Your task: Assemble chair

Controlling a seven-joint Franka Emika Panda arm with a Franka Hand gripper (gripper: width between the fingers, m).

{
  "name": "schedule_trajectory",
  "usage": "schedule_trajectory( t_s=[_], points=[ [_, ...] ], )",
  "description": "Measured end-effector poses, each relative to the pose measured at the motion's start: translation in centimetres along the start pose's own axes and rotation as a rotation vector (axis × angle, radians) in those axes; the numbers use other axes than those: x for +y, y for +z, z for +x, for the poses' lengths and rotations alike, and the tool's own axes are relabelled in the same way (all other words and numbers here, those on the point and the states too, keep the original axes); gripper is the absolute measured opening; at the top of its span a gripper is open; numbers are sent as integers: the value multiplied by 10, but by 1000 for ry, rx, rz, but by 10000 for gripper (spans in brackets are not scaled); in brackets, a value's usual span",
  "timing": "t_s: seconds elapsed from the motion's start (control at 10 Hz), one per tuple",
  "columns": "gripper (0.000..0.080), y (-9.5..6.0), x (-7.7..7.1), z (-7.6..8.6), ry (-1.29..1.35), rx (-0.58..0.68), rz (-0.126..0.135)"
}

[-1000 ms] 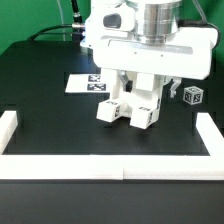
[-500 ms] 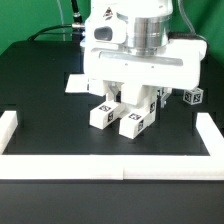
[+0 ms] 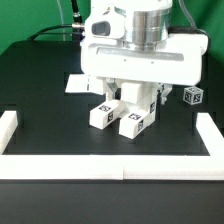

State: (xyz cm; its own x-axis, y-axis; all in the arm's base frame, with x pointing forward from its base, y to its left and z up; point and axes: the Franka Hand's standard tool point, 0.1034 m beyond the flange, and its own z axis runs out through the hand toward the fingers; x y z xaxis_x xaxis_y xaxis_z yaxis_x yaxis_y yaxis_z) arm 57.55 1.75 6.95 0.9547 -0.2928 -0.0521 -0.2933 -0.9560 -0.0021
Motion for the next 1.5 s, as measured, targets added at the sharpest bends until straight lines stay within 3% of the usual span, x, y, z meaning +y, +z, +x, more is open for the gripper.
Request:
schedule_trajectory(
  t_s=[0.4, 0.9, 1.0, 1.2, 1.4, 1.5],
  points=[
    [649, -24, -5, 1, 27, 0, 17],
    [649, -58, -22, -13, 53, 10, 48],
    [649, -64, -28, -14, 61, 13, 53],
    [649, -72, -58, -29, 162, 4, 64],
    [649, -63, -90, -56, 204, -9, 60],
    [649, -64, -88, -54, 191, -8, 61]
  ],
)
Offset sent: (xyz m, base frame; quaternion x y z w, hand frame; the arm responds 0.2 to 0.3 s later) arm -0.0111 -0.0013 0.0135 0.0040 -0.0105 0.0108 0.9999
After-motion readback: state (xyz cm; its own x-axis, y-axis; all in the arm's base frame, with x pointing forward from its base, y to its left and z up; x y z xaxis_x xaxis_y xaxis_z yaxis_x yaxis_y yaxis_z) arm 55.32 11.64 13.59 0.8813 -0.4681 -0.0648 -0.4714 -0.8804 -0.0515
